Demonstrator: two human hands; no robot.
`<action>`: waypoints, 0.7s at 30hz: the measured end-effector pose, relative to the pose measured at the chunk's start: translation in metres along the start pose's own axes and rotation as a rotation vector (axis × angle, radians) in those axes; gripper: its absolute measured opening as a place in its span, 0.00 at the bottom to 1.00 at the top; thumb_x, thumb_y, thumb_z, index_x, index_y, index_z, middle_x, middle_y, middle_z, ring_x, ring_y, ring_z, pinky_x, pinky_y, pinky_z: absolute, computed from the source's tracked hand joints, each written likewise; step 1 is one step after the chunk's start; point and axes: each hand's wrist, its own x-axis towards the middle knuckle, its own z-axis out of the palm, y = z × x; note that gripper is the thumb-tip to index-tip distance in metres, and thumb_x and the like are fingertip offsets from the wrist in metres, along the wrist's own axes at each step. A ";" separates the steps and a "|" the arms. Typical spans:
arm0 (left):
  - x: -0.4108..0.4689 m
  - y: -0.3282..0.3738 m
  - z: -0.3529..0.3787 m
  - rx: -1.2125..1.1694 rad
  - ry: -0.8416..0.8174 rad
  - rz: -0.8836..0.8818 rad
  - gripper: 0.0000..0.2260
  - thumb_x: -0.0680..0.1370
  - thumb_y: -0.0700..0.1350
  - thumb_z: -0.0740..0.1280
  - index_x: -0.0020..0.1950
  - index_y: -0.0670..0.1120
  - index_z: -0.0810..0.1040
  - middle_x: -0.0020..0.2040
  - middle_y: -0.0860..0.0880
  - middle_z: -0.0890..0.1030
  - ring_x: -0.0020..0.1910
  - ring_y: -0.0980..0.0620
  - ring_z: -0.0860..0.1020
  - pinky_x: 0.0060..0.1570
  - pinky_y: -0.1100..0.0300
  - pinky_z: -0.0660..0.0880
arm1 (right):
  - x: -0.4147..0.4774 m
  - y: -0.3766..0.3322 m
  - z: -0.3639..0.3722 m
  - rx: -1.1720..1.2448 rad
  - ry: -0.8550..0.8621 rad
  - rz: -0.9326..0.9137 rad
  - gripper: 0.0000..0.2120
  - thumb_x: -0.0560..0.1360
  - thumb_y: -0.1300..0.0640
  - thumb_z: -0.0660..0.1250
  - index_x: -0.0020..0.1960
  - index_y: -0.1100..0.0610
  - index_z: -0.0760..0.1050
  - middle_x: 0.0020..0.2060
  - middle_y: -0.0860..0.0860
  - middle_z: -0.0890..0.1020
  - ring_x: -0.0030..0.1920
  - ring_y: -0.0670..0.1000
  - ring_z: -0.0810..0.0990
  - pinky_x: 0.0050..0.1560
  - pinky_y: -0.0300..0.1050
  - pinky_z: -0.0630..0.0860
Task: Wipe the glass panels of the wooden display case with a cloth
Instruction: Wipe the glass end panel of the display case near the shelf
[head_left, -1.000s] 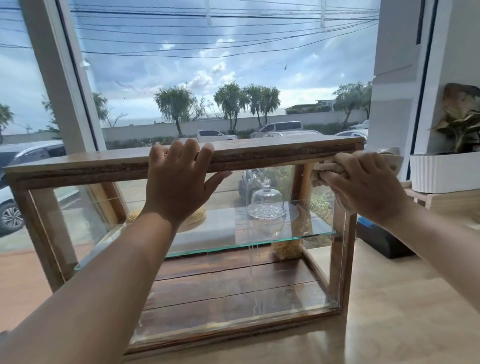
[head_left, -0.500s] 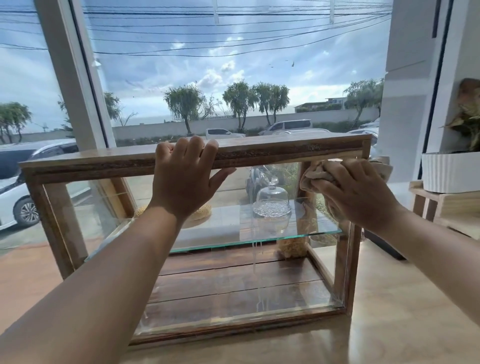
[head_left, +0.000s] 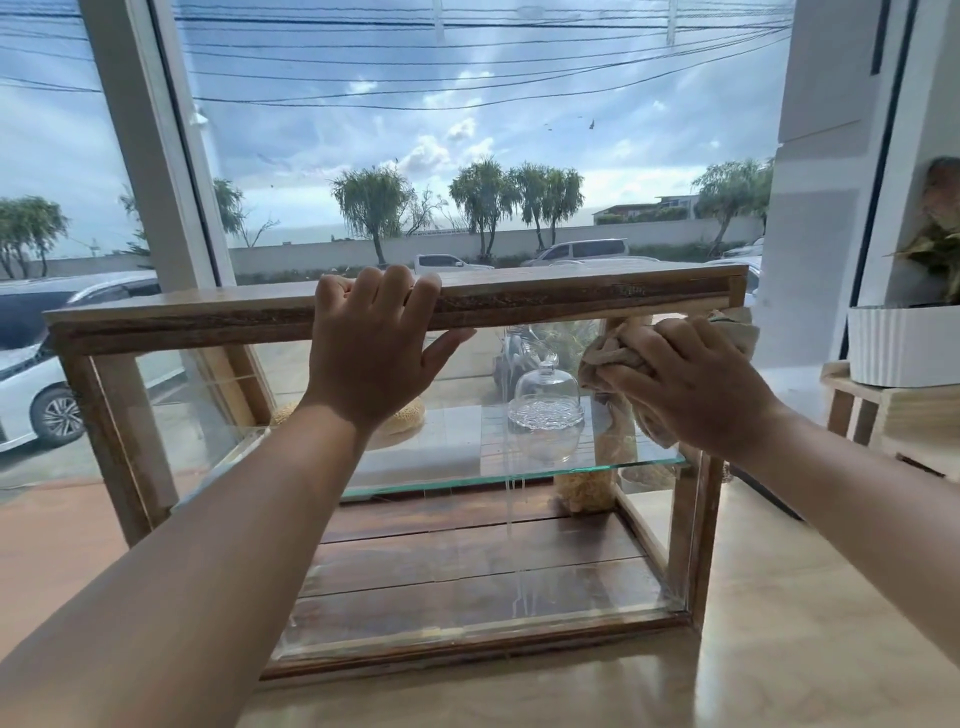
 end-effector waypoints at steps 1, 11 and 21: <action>0.000 0.000 0.000 0.001 0.001 -0.001 0.26 0.83 0.65 0.54 0.57 0.43 0.75 0.47 0.43 0.75 0.41 0.43 0.72 0.40 0.49 0.64 | -0.001 0.003 -0.001 0.006 -0.005 -0.024 0.11 0.79 0.63 0.59 0.59 0.54 0.71 0.58 0.59 0.72 0.49 0.61 0.71 0.45 0.56 0.73; -0.001 0.000 0.001 0.013 0.001 -0.002 0.26 0.83 0.65 0.54 0.57 0.43 0.74 0.47 0.44 0.75 0.41 0.43 0.72 0.40 0.49 0.63 | 0.009 -0.022 0.006 -0.005 0.056 0.218 0.10 0.78 0.62 0.65 0.59 0.55 0.73 0.57 0.59 0.74 0.48 0.61 0.71 0.45 0.56 0.70; -0.001 0.000 0.003 0.009 0.007 -0.002 0.26 0.83 0.65 0.54 0.58 0.42 0.74 0.48 0.43 0.75 0.42 0.42 0.72 0.40 0.49 0.64 | 0.008 -0.003 0.000 -0.007 0.023 0.153 0.06 0.82 0.61 0.59 0.58 0.55 0.71 0.55 0.59 0.72 0.46 0.62 0.75 0.43 0.56 0.75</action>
